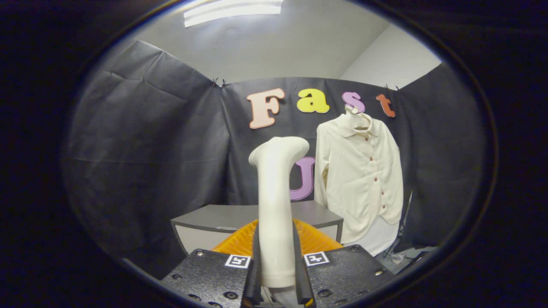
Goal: Iron the clothes twice with a garment steamer, once on the left side and once on the right side.
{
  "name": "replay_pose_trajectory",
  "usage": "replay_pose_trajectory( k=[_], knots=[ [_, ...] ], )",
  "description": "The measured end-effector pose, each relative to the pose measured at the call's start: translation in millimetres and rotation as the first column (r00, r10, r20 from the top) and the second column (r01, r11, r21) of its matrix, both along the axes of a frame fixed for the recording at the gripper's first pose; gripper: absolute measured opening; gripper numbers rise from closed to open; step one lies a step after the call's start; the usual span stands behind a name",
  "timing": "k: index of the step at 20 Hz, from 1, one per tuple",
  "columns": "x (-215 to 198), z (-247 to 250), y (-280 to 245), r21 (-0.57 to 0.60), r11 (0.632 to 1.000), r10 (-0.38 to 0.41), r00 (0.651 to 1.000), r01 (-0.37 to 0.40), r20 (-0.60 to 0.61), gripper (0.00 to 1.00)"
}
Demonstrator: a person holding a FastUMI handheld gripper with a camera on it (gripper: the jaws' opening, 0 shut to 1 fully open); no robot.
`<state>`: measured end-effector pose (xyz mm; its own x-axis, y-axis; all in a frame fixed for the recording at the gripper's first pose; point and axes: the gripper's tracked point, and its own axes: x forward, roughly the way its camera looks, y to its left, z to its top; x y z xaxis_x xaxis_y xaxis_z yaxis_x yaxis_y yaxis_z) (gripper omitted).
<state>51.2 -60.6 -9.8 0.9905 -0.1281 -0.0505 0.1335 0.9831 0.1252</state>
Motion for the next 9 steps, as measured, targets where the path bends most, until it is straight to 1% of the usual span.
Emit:
replay_pose_trajectory(
  k=[3,9],
  knots=[
    [2,6,6,-0.028,1.0,-0.009,1.0,0.01,0.008,0.31],
    [3,4,20,-0.01,1.0,-0.018,1.0,0.018,-0.003,0.31]
  ],
)
